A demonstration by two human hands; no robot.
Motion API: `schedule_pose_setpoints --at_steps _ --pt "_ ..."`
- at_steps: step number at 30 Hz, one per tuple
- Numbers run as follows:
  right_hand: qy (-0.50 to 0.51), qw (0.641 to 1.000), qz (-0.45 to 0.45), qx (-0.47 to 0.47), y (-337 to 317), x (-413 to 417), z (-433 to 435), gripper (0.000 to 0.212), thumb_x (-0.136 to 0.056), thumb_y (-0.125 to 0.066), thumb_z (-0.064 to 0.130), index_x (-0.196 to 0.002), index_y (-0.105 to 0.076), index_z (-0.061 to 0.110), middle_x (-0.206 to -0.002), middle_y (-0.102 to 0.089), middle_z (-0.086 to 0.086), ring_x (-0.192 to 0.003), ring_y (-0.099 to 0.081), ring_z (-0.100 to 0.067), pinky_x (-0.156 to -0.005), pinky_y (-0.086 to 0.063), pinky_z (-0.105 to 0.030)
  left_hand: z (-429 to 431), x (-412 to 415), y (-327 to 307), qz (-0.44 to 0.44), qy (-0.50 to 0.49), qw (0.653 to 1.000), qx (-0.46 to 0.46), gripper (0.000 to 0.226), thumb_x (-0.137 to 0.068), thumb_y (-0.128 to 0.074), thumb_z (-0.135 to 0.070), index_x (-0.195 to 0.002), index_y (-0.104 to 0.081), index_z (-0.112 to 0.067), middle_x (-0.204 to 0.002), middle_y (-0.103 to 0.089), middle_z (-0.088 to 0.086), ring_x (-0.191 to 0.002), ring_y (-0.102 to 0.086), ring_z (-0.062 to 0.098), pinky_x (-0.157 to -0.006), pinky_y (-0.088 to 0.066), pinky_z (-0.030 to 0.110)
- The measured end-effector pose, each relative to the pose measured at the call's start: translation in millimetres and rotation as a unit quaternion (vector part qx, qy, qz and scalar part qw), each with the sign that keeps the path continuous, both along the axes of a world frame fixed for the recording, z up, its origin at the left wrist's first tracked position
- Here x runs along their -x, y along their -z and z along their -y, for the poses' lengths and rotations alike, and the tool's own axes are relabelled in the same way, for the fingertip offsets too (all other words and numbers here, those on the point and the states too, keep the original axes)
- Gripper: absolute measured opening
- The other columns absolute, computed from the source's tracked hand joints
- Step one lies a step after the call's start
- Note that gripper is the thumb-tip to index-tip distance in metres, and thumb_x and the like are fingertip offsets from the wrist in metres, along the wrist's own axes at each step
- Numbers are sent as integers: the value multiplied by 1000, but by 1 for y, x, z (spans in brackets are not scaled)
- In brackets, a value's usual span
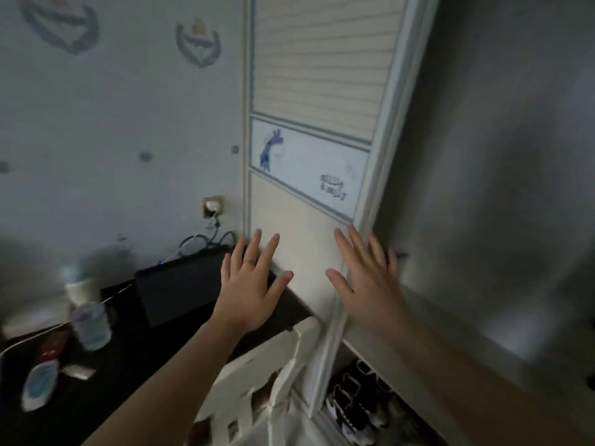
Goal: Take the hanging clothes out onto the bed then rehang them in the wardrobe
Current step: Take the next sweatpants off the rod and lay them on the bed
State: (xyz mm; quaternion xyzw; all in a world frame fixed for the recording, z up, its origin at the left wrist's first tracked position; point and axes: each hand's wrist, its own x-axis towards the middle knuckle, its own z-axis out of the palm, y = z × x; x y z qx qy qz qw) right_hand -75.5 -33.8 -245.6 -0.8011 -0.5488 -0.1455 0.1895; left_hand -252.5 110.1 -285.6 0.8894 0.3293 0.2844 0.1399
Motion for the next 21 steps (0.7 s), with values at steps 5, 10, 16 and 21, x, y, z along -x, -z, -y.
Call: schedule_pose_setpoints --at_steps 5,10,16,21 --pt "87 993 29 -69 -78 -77 72 65 -94 -24 61 -150 3 46 -163 3 15 -149 5 -17 -116 0 -53 19 -127 -71 43 123 989 -70 69 -92 -13 -75 -154 2 -49 -166 7 -10 -152 12 19 -121 1 48" --pt "198 971 108 -81 -157 -136 130 66 -94 -24 59 -151 4 44 -163 5 13 -150 7 -19 -118 3 -52 45 -234 -148 81 228 961 -137 69 -91 -12 -76 -153 3 -50 -166 4 -9 -152 9 18 -120 2 43" --pt "304 922 212 -109 -240 -180 175 65 -97 -27 60 -152 3 44 -163 6 15 -150 9 -19 -118 0 -52 75 -344 -228 101 323 922 -190 69 -94 -16 -72 -154 7 -47 -165 11 -9 -152 13 18 -121 2 48" --pt "365 892 246 -100 -301 -208 189 66 -94 -25 63 -151 4 46 -163 4 14 -150 7 -20 -119 -1 -53 97 -426 -287 126 387 889 -212 69 -93 -18 -70 -155 2 -46 -166 11 -11 -152 14 16 -121 2 46"
